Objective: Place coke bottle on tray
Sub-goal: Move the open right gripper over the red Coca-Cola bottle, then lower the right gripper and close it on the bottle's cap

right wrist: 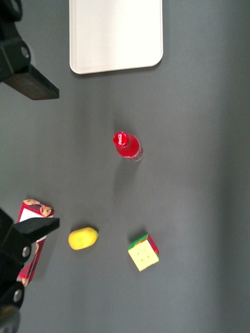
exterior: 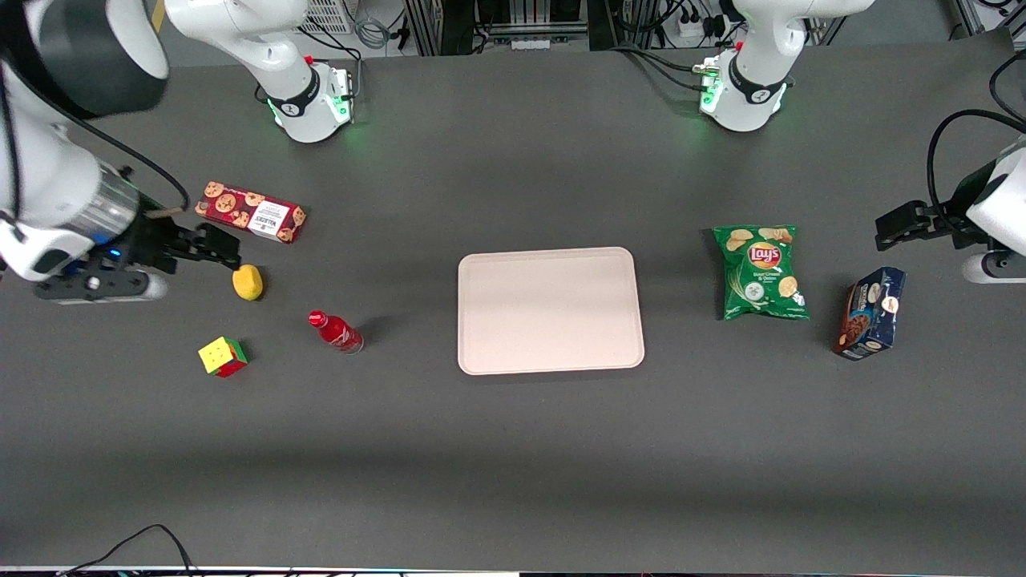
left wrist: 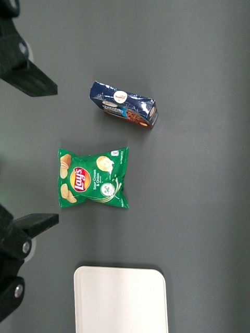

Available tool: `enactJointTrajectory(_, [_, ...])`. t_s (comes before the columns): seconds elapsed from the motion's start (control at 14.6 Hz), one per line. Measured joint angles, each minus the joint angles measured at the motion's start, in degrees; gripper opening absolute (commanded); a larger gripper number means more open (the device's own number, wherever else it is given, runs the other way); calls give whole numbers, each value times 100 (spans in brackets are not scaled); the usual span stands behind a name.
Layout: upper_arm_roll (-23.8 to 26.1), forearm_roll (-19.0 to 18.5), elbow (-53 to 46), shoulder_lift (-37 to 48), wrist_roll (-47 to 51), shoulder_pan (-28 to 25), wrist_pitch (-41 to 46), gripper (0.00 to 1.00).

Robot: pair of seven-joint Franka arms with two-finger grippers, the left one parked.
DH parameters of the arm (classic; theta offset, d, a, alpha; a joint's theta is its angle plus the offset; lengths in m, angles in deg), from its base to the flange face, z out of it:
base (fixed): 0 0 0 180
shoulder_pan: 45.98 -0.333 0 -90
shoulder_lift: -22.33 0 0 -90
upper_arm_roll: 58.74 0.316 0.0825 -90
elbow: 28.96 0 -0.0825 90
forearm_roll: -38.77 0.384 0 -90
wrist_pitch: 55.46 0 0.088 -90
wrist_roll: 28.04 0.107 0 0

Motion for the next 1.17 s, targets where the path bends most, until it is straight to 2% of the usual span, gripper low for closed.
enactJointTrajectory(0.27, [269,-14,742,-57,267,-2,-673,100])
enactJointTrajectory(0.75, [441,-46,2083,-31,370,-1,-2153,100])
enactJointTrajectory(1.17, [443,-198,2363,-413,370,1,-2900,100])
